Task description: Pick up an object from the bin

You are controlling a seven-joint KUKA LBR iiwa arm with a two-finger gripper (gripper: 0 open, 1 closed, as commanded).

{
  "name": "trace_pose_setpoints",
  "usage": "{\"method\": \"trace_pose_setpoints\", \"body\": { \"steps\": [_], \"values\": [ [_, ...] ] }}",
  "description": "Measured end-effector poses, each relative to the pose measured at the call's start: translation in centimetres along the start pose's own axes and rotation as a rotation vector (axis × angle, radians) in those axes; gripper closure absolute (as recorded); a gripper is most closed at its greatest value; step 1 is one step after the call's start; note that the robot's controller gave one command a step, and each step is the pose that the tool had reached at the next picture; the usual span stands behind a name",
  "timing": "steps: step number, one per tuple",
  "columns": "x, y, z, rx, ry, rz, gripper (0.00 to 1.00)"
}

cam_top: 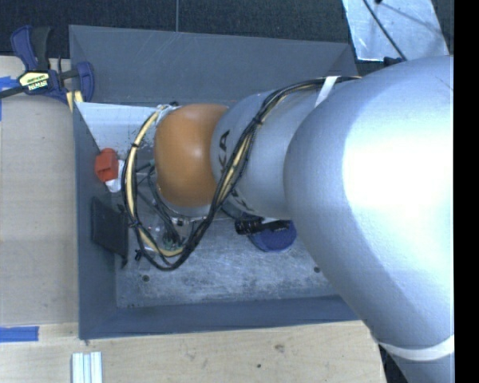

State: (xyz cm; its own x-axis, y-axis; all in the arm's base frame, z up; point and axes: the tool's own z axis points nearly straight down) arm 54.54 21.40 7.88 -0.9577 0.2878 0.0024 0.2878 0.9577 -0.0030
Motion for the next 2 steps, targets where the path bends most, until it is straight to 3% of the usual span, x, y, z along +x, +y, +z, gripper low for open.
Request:
{"method": "trace_pose_setpoints", "body": {
  "steps": [1,2],
  "values": [
    [-0.1,0.1,-0.2,-0.003,-0.002,0.003,1.00],
    [2.0,-0.4,-8.7,-0.008,-0.010,-0.124,1.00]
  ]
}}
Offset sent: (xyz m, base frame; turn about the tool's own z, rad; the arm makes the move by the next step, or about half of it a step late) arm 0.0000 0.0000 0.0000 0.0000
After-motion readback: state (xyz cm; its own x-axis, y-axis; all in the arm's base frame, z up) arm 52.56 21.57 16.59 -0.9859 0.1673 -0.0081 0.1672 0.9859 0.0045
